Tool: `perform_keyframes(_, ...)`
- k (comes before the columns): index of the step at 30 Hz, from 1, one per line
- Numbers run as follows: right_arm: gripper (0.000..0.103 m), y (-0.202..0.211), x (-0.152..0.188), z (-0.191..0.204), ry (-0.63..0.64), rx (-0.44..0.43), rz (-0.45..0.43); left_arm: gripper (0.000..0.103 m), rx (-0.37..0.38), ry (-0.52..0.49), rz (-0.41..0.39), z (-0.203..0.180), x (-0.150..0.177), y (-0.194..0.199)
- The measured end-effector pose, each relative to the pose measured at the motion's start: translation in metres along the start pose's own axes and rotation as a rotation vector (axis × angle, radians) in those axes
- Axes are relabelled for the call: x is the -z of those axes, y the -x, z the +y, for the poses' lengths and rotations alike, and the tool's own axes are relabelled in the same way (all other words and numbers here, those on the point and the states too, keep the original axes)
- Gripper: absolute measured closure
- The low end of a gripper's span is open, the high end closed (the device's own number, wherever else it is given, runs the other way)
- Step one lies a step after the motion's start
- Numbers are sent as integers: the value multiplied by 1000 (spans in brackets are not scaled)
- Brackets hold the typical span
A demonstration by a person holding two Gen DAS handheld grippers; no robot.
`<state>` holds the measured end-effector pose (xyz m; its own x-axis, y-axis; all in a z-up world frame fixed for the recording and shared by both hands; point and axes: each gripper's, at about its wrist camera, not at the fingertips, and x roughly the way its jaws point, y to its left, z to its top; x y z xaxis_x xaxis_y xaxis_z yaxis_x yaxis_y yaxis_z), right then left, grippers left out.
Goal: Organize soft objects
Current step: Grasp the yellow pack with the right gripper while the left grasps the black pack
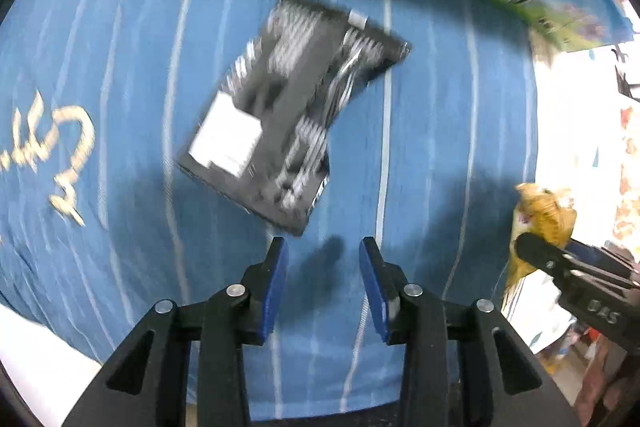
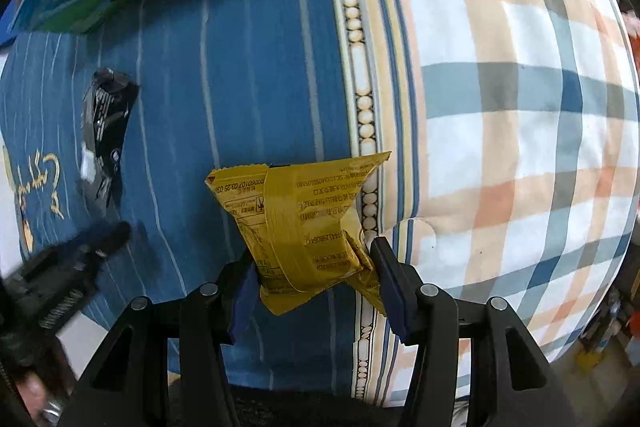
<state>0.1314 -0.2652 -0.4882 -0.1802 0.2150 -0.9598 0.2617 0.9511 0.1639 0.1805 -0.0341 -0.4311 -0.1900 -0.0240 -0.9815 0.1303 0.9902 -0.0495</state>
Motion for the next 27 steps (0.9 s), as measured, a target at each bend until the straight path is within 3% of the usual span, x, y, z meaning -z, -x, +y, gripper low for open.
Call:
perform_keyframes(1,47,0,0,2,11,1,-4,52,-26,-30,-30,-1,-3,9)
perform_keyframes(3,47,2,-9,7,25,0,-9,30,-85,-81,-91,4,-7,24)
perform_keyframes(5,47,-3,-12,18,26,-3,-5,26,-116,-106,-133,5,-22,35)
perform_keyframes(9,47,-7,-22,21,33,-2,8,26,-98,-136,-96,5,-57,29)
perform_keyframes(13,47,-14,-37,21,36,0,31,25,-125,-219,5,-2,-93,1)
perform_keyframes(16,47,-17,-45,26,27,-3,46,26,-148,-239,51,-6,-101,-20)
perform_keyframes(18,47,-17,-51,26,16,-11,48,39,-117,-190,3,3,-106,-15)
perform_keyframes(22,47,-15,-48,21,4,-53,64,43,-87,-70,-15,30,-67,-16)
perform_keyframes(27,46,-20,-36,22,20,-52,90,43,-118,17,4,28,-22,-22)
